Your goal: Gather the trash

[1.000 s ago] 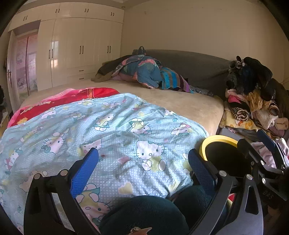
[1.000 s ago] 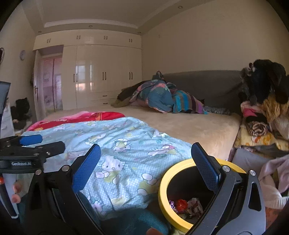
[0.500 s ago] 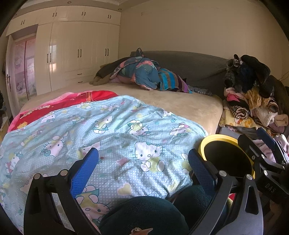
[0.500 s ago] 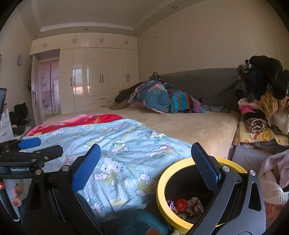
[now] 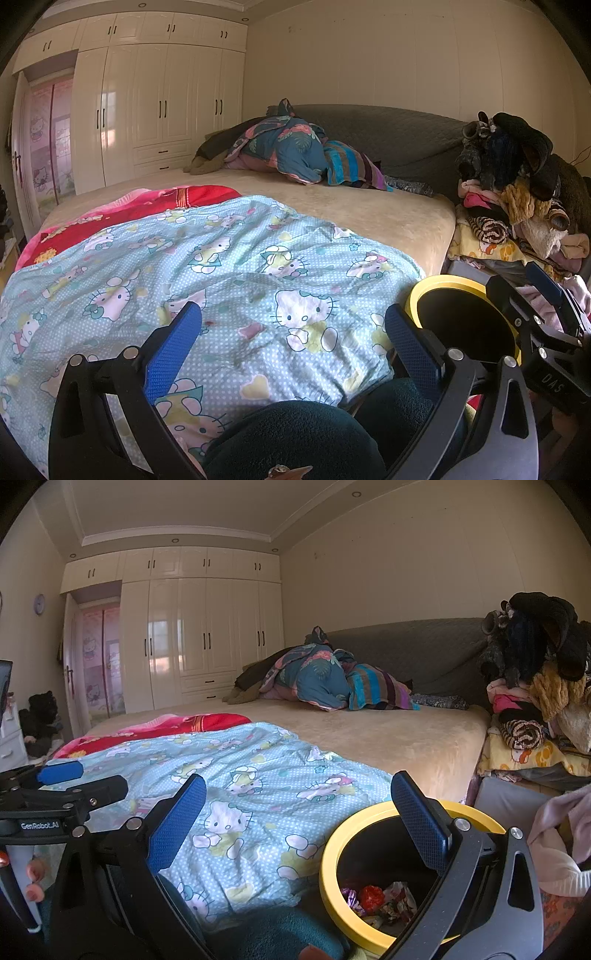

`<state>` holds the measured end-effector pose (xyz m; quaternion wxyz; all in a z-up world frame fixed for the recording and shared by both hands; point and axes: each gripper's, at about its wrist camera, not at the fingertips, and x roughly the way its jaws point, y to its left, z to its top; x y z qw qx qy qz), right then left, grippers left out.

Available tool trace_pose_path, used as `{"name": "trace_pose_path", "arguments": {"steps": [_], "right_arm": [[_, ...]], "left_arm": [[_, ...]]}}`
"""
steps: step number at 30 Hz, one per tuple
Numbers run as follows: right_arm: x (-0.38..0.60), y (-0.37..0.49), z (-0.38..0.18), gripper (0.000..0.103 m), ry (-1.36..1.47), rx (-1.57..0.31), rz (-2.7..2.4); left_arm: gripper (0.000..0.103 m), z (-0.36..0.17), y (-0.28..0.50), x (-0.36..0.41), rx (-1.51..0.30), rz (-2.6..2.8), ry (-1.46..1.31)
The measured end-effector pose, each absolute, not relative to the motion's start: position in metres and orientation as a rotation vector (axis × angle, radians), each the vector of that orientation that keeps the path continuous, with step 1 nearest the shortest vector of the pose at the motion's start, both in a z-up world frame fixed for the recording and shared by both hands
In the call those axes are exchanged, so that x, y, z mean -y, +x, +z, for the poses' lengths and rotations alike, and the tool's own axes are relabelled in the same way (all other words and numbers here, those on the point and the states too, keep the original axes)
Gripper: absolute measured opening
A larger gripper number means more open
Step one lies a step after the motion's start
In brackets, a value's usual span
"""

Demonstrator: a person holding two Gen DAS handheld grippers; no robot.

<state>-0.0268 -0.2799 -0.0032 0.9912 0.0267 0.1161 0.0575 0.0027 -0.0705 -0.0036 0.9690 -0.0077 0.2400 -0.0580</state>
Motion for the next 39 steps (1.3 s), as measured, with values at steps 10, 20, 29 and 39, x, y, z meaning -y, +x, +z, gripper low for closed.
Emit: {"name": "trace_pose_path", "arguments": {"steps": [10,20,29,39], "right_arm": [[0.280,-0.027,-0.003,0.092,0.055,-0.235,0.116],[0.280,-0.026,-0.003,0.092,0.054,-0.236,0.116],[0.281,-0.026,-0.005,0.092,0.053,-0.234,0.120],[0.257,-0.010,0.010,0.092,0.071,-0.268,0.214]], "left_arm": [[0.097,-0.004,0.003,0.070,-0.485,-0.118,-0.015],[0.097,-0.004,0.003,0.071,-0.484,-0.118,-0.015],[0.097,-0.005,0.003,0.071,-0.486,-0.117,-0.017],[0.097,0.005,0.006,0.024,-0.497,-0.020,-0.106]]}}
